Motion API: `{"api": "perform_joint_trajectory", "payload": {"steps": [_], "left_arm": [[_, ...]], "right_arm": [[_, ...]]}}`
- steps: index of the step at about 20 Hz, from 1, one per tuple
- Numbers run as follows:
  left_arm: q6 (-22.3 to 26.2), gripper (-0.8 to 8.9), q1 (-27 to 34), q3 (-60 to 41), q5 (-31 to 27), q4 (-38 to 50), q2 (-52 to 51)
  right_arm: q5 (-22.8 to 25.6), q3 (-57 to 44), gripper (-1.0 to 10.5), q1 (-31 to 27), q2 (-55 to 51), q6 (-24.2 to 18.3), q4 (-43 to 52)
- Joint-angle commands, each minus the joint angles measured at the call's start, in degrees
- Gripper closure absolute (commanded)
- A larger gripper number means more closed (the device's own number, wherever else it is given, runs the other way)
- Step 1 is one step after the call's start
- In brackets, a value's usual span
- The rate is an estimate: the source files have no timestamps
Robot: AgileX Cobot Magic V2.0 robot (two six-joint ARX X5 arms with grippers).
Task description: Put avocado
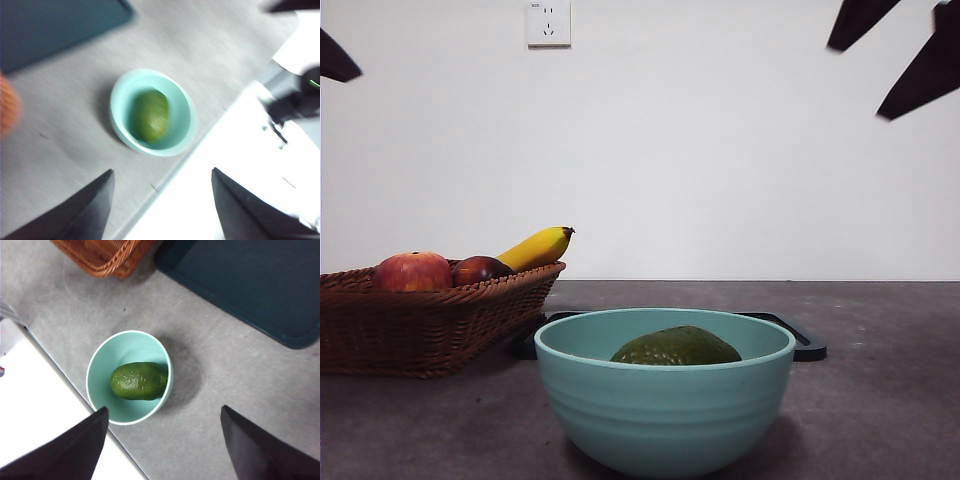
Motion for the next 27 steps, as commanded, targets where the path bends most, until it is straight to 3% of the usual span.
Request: {"api": "perform_joint_trajectory", "payload": {"steps": [1, 15, 18, 24, 27], "left_arm": [[2.6, 5.03, -0.3, 0.5, 0.6, -1.0, -0.1], [2.6, 5.03, -0.3, 0.5, 0.6, -1.9, -0.2], [2.7, 5.03, -0.3, 0.5, 0.6, -1.9, -0.2], [2.7, 5.03, -0.3, 0.5, 0.6, -1.9, -0.2], [2.6, 5.03, -0.3, 0.5, 0.6, -1.9, -0.2]], "right_arm": [[-0.1, 1.0, 5.9, 2.1, 3.4, -0.2, 1.4], [12.0, 1.0, 5.9, 14.6, 23.6, -0.3, 12.9], [12.6, 1.0, 5.9, 16.0, 26.5, -0.2, 15.2], [14.9, 1.0, 6.7, 17.5, 31.4, -0.2, 17.9], [14.9, 1.0, 7.8, 17.6, 32.6, -0.2, 18.7]]}}
